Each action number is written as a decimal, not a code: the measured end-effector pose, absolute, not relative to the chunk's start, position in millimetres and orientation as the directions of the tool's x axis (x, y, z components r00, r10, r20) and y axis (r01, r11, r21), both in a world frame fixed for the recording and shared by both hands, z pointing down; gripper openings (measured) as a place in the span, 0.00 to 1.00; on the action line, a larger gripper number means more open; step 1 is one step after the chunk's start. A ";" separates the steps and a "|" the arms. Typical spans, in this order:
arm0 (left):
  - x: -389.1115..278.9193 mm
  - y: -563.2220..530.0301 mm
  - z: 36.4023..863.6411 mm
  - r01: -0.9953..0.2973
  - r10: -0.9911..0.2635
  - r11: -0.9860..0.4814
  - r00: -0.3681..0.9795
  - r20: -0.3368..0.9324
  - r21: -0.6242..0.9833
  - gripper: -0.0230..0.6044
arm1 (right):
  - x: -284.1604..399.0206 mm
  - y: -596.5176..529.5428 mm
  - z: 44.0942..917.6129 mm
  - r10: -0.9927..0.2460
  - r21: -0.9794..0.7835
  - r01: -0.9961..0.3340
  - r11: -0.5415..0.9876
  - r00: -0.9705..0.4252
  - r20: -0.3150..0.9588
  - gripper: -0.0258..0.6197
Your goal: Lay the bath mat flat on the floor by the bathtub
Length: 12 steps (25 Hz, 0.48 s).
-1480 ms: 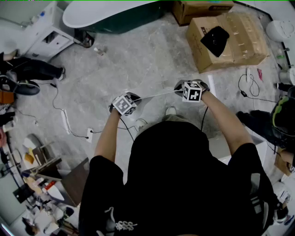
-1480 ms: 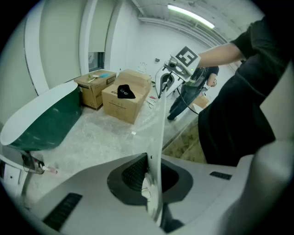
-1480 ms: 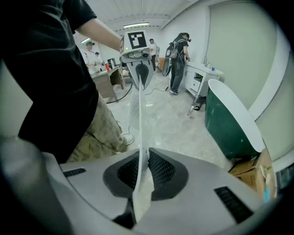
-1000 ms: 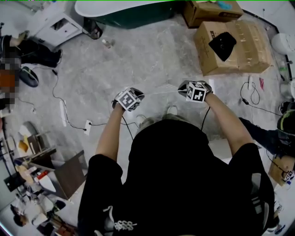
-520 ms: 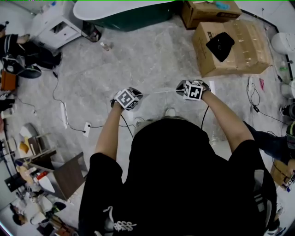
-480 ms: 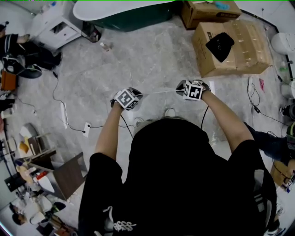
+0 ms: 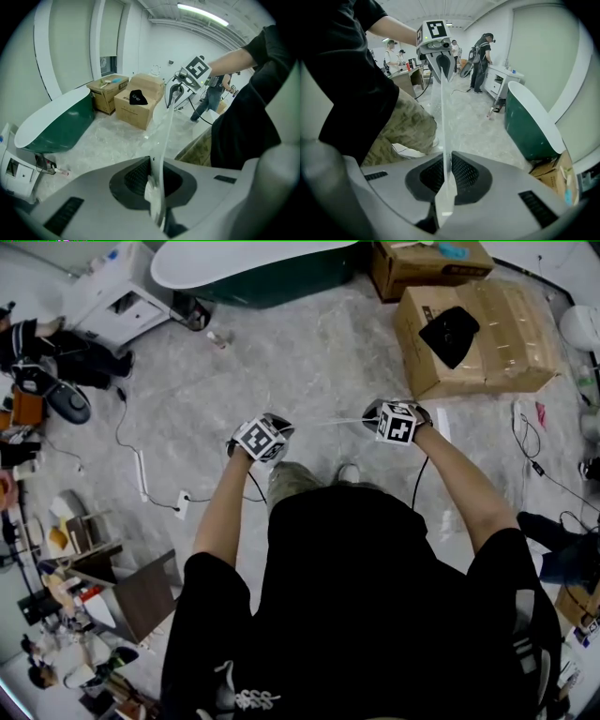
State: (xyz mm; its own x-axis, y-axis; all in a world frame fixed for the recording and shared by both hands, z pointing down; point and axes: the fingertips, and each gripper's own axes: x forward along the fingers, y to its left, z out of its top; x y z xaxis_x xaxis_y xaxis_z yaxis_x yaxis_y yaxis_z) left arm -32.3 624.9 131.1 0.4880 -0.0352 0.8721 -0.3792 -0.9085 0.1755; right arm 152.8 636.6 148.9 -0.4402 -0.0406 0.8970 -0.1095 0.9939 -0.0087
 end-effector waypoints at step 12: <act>-31.8 572.1 98.8 -0.317 -0.096 -0.946 0.479 0.873 0.069 0.08 | 149.6 585.6 127.7 -0.160 0.106 -0.146 0.984 -0.439 0.884 0.09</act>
